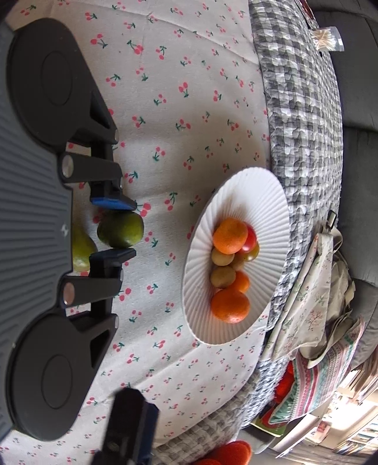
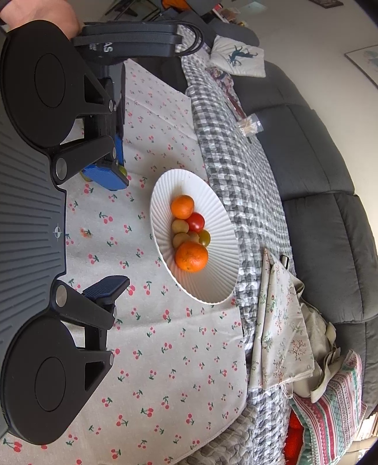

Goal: Organize fruits
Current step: 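Grasp a green lime with the left tool while the right tool grasps the other lime, then carry both limes to the bowl and lower them in, then open both tools to release the limes into the bowl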

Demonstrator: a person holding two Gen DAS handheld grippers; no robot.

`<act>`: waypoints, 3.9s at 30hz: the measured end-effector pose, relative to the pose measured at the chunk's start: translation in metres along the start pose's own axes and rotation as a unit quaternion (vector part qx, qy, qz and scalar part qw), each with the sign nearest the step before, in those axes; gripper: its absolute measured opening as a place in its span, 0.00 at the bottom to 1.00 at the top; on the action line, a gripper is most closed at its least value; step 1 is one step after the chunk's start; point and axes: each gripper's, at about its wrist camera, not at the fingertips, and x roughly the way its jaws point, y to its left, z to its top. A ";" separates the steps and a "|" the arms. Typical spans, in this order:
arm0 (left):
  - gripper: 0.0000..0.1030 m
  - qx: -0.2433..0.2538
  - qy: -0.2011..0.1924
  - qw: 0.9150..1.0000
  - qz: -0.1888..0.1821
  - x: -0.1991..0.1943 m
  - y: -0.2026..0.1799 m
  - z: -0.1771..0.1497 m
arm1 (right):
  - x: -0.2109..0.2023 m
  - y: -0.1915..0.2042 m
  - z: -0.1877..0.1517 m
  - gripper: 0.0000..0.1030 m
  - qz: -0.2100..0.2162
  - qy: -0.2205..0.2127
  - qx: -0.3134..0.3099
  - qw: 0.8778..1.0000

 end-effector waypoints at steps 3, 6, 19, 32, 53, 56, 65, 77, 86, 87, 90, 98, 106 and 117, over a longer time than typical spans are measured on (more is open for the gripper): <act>0.25 -0.011 -0.011 1.000 -0.006 -0.013 0.005 0.004 | 0.007 0.001 -0.003 0.64 0.008 0.010 0.000 1.000; 0.25 -0.023 -0.024 0.999 -0.007 -0.028 0.013 0.010 | 0.015 0.008 -0.007 0.64 0.020 0.022 -0.012 0.999; 0.25 -0.067 -0.054 0.996 0.015 -0.059 0.046 0.026 | 0.059 0.056 -0.022 0.64 0.062 0.048 -0.081 0.994; 0.25 -0.066 -0.054 0.996 0.020 -0.060 0.047 0.025 | 0.078 0.077 -0.031 0.32 0.041 0.054 -0.125 0.990; 0.25 -0.058 -0.075 0.995 0.004 -0.065 0.041 0.030 | 0.014 0.051 0.009 0.32 0.050 -0.031 -0.063 0.996; 0.25 -0.055 -0.078 0.995 0.002 -0.065 0.040 0.030 | 0.009 0.044 0.014 0.32 0.044 -0.041 -0.055 0.997; 0.25 -0.037 -0.089 0.995 -0.003 -0.061 0.032 0.035 | -0.003 0.020 0.024 0.32 0.022 -0.063 -0.032 0.997; 0.25 0.002 -0.089 0.996 -0.006 -0.038 0.019 0.042 | 0.006 -0.001 0.034 0.32 -0.001 -0.068 -0.017 0.998; 0.25 0.042 -0.095 0.994 -0.018 -0.019 0.007 0.046 | 0.015 -0.024 0.043 0.32 -0.018 -0.077 0.005 0.997; 0.25 0.048 -0.095 0.994 -0.022 -0.017 0.004 0.046 | 0.018 -0.024 0.044 0.32 -0.020 -0.076 0.003 0.997; 0.25 0.073 -0.094 0.992 -0.032 -0.010 -0.007 0.043 | 0.029 -0.023 0.046 0.32 -0.017 -0.072 -0.004 0.997; 0.25 0.117 -0.089 0.988 -0.035 0.008 -0.027 0.040 | 0.055 -0.012 0.045 0.32 -0.007 -0.053 -0.019 0.998; 0.25 0.117 -0.087 0.989 -0.027 0.016 -0.026 0.039 | 0.073 -0.015 0.042 0.33 0.006 -0.039 0.000 0.999; 0.39 0.107 -0.100 0.989 -0.021 0.000 -0.020 0.042 | 0.059 -0.020 0.048 0.39 0.019 -0.060 0.032 0.998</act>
